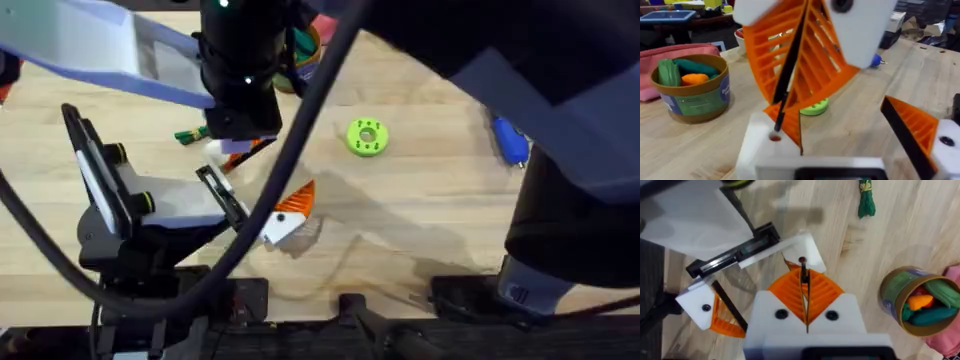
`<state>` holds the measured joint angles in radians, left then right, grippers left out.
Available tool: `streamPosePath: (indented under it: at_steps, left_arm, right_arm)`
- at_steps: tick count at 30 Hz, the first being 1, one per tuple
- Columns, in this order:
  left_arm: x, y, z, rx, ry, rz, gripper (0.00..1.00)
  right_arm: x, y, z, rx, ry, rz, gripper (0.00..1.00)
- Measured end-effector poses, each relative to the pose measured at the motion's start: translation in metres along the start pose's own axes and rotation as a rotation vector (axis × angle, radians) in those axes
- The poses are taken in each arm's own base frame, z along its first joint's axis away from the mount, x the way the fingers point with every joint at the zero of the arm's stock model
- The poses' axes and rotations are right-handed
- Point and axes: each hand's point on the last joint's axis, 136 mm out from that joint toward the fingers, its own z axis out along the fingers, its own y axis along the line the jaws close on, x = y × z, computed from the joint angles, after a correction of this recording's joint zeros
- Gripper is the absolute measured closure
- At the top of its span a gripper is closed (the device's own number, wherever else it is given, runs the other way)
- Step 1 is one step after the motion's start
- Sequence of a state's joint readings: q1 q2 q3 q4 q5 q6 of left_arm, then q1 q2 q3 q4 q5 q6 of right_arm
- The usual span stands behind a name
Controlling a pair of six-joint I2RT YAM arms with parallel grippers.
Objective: Pick up the gripper from the table and insert it into the empty holder that is missing its gripper. Then pick up a screw, insert it into the mounting hole, and use the screwdriver to tighten it. Finally, clean up the table by picking up the vegetable and placing it into the bucket.
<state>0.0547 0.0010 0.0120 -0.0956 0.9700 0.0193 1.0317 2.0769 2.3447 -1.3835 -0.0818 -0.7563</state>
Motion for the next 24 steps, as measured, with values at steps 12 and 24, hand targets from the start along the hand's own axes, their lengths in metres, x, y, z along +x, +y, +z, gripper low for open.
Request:
streamPosePath:
  at_steps: [12, 24]
  left_arm:
    - [0.0000, -0.0001, 0.0000, 0.000, 0.000, 0.000, 0.013]
    - [0.0000, -0.0001, 0.0000, 0.000, 0.000, 0.000, 0.013]
  right_arm:
    - [-0.0022, -0.0036, 0.0000, 0.016, -0.008, 0.003, 0.996]
    - [-0.0023, -0.0025, 0.0002, 0.014, -0.006, 0.001, 0.996]
